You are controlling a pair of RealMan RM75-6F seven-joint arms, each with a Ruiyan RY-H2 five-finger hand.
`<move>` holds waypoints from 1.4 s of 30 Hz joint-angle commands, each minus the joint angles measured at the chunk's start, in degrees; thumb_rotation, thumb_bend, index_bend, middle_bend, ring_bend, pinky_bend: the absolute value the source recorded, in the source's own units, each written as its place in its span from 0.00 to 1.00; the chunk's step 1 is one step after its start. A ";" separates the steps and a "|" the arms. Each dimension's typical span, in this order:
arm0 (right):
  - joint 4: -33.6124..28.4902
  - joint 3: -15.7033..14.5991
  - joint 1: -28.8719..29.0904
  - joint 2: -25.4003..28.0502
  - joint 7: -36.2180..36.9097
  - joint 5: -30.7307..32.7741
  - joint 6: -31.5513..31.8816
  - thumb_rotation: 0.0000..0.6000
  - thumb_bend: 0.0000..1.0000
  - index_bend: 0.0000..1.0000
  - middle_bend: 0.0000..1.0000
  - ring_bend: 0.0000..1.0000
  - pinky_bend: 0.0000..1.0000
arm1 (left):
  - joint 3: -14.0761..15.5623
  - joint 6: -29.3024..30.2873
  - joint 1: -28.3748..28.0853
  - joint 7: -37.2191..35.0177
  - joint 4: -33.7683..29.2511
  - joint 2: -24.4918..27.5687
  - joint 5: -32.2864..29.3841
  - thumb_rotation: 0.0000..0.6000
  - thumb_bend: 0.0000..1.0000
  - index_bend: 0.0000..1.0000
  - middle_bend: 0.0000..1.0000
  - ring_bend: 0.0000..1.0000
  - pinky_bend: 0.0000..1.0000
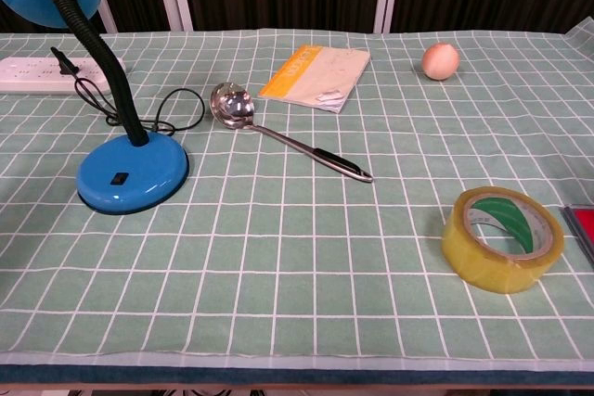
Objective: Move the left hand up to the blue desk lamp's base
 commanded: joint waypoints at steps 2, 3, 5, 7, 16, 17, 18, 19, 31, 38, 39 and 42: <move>0.08 0.03 0.05 -0.07 -0.22 0.34 -0.32 1.00 0.17 0.13 0.04 0.11 0.00 | -0.06 -0.57 -0.14 -0.04 -0.10 0.12 -0.43 1.00 0.38 0.11 0.12 0.06 0.12; 0.08 0.05 0.07 -0.08 -0.28 0.41 -0.38 1.00 0.17 0.13 0.04 0.11 0.00 | -0.03 -0.74 -0.20 0.05 -0.11 0.15 -0.45 1.00 0.38 0.11 0.12 0.06 0.12; 0.11 0.08 0.10 -0.09 -0.45 0.40 -0.39 1.00 0.17 0.13 0.04 0.11 0.00 | 0.13 -1.17 -0.33 0.25 -0.15 0.21 -0.38 1.00 0.38 0.11 0.12 0.06 0.12; 0.18 0.14 0.08 -0.12 -0.61 0.27 -0.14 1.00 0.17 0.13 0.04 0.11 0.00 | 0.27 -1.39 -0.39 0.33 -0.24 0.25 -0.21 1.00 0.38 0.11 0.12 0.06 0.12; -0.04 0.04 -0.15 -0.14 -0.87 0.48 -0.08 1.00 0.17 0.13 0.04 0.11 0.00 | -0.09 0.33 -0.17 -0.28 0.43 -0.75 1.22 1.00 0.40 0.11 0.16 0.10 0.12; -0.08 0.01 -0.16 -0.14 -0.89 0.53 -0.14 1.00 0.17 0.13 0.04 0.11 0.00 | -0.08 0.36 -0.15 -0.33 0.52 -0.82 1.26 1.00 0.40 0.11 0.16 0.10 0.12; -0.14 -0.01 -0.19 -0.12 -0.93 0.61 -0.21 1.00 0.17 0.13 0.04 0.11 0.00 | -0.06 0.34 -0.14 -0.40 0.60 -0.90 1.28 1.00 0.40 0.11 0.16 0.11 0.12; -0.17 -0.02 -0.19 -0.10 -0.97 0.65 -0.24 1.00 0.17 0.13 0.04 0.11 0.00 | -0.04 0.28 -0.17 -0.43 0.62 -0.94 1.30 1.00 0.40 0.11 0.16 0.11 0.12; -0.34 -0.02 -0.21 0.00 -1.07 0.85 -0.42 1.00 0.17 0.13 0.04 0.11 0.00 | -0.06 -1.07 -0.87 0.85 1.42 -1.99 1.18 1.00 0.45 0.11 0.25 0.22 0.26; -0.49 -0.02 -0.22 -0.01 -1.22 1.24 -0.76 1.00 0.17 0.13 0.04 0.11 0.00 | 0.41 -3.30 -3.14 4.25 4.49 -5.65 3.92 1.00 0.71 0.13 0.71 0.71 0.81; -0.58 -0.03 -0.23 0.00 -1.29 1.35 -0.84 1.00 0.17 0.13 0.04 0.11 0.00 | 0.59 -4.26 -3.81 5.03 5.22 -6.73 4.39 1.00 0.74 0.13 0.73 0.74 0.82; -0.77 -0.11 -0.27 -0.03 -1.60 1.57 -1.06 1.00 0.17 0.13 0.04 0.11 0.00 | 1.50 -11.73 -7.38 7.19 5.42 -9.24 3.97 1.00 0.82 0.13 0.78 0.79 0.85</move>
